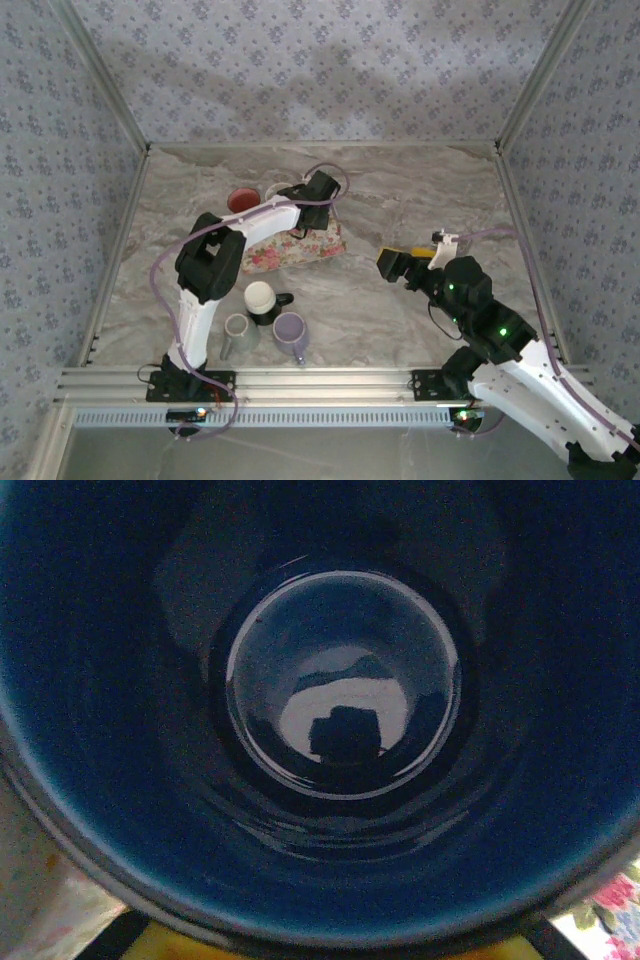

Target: Turn the mug right side up

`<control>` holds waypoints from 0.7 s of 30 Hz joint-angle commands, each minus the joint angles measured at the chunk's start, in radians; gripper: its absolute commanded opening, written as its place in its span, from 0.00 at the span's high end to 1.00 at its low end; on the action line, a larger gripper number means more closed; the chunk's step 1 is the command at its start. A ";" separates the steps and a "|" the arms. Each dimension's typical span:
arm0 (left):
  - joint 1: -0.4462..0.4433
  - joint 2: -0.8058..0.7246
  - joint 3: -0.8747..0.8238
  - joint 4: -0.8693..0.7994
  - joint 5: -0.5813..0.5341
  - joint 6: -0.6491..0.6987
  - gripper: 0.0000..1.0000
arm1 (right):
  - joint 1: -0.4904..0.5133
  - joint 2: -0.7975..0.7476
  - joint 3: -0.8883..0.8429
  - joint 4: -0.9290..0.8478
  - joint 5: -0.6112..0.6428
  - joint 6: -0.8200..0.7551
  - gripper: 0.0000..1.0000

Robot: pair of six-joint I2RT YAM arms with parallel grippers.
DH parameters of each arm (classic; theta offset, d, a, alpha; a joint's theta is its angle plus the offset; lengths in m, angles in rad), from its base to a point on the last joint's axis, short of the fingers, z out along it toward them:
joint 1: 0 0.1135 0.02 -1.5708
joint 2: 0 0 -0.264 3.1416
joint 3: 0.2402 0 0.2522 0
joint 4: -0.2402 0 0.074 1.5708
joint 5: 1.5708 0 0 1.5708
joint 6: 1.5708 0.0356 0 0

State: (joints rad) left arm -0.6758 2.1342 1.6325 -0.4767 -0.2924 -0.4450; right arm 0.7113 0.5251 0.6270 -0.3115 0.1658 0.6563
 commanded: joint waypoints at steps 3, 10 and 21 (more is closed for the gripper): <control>0.010 -0.003 0.022 -0.003 -0.027 -0.020 0.69 | 0.012 -0.007 0.004 -0.006 0.027 -0.018 0.00; 0.010 -0.039 -0.013 0.026 -0.017 -0.014 0.56 | 0.021 -0.007 0.007 -0.012 0.031 -0.018 0.00; 0.004 -0.131 -0.105 0.082 0.054 -0.026 0.48 | 0.033 -0.010 0.011 -0.014 0.048 -0.018 0.00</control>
State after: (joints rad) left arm -0.6743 2.0682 1.5414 -0.4152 -0.2512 -0.4618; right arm 0.7353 0.5251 0.6270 -0.3195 0.1883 0.6563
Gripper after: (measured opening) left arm 0.514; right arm 0.998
